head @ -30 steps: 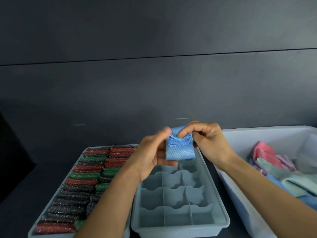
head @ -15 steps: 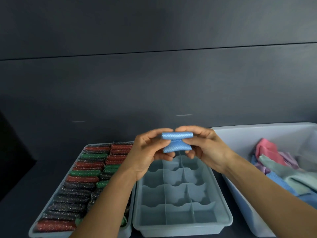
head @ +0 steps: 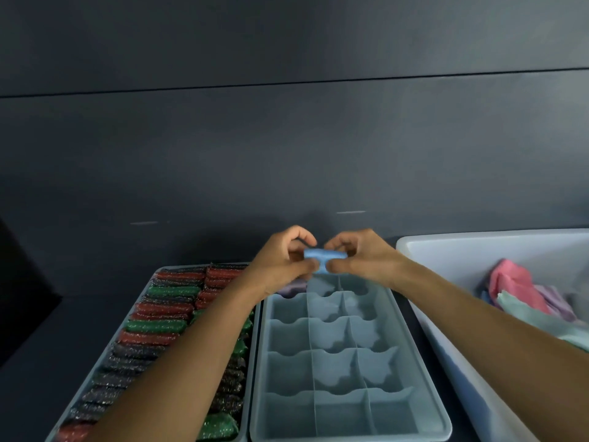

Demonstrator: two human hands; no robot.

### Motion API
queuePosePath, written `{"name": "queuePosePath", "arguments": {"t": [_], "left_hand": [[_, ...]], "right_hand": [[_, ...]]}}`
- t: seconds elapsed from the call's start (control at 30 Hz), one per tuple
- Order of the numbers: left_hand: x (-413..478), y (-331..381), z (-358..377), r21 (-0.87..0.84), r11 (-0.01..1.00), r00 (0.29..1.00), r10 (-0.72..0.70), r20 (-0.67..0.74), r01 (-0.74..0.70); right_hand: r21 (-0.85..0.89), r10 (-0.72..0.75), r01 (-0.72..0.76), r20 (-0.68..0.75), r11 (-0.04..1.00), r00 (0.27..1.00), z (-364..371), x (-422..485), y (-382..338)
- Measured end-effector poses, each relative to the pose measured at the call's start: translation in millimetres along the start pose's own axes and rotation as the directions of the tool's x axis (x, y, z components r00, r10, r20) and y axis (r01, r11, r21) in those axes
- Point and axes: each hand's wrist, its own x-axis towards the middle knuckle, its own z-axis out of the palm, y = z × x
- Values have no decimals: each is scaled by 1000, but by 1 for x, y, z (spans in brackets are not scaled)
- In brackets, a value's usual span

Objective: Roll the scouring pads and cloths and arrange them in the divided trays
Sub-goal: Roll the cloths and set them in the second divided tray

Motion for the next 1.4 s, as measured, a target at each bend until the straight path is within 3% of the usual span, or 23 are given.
{"name": "queuePosePath", "arguments": {"t": [0.1,0.17,0.2,0.27,0.3,0.37,0.57,0.77,0.87,0.97,1.03,1.13,1.2,1.27,1.33,1.4], "left_hand": [[12,-15,5,208,978,999,35,-15,-31],[16,-21,6,451,892,999,41,-5,-34],[16,-22,5,613,790,999,32,7,-30],[18,-21,1,871,489,999,10,42,-41],[19,-21,0,927,373,998,-25,56,-42],[22,-22,-2,967,250,990,-122,77,-44],[37,-29,4,983,84,958,-224,177,-163],[36,-36,0,981,112,967,-184,178,-159],[35,-35,-1,980,153,973,-173,152,-126],[29,-26,0,969,241,994,-84,76,-54],[20,-17,7,928,370,999,10,49,-49],[6,1,30,804,571,985,139,101,-163],[0,14,55,684,684,967,203,154,-252],[-3,25,84,589,739,945,260,199,-327],[-5,34,112,526,761,924,298,239,-381],[-6,39,132,493,761,904,316,288,-423]], "right_hand": [[-196,47,-43,18,980,999,9,20,11],[-367,79,-75,-4,927,997,15,29,17],[-460,89,-86,-15,884,996,18,32,19],[-590,92,-87,-22,803,995,24,35,23],[-633,90,-78,-13,770,996,27,36,25],[-703,73,-49,4,710,997,33,39,29],[-811,50,7,45,585,998,45,50,35],[-778,120,-13,81,628,989,48,55,40],[-709,174,-30,131,705,976,44,54,37],[-689,89,39,148,724,985,37,42,28],[-698,-48,113,112,707,993,21,23,19],[-590,-236,112,-138,799,962,-30,-12,16],[-419,-209,32,-383,907,900,-72,-33,34],[-356,-102,-91,-487,930,867,-103,-51,57],[-497,82,-245,-327,833,941,-116,-66,78],[-651,281,-222,-14,725,959,-111,-77,96]]}}
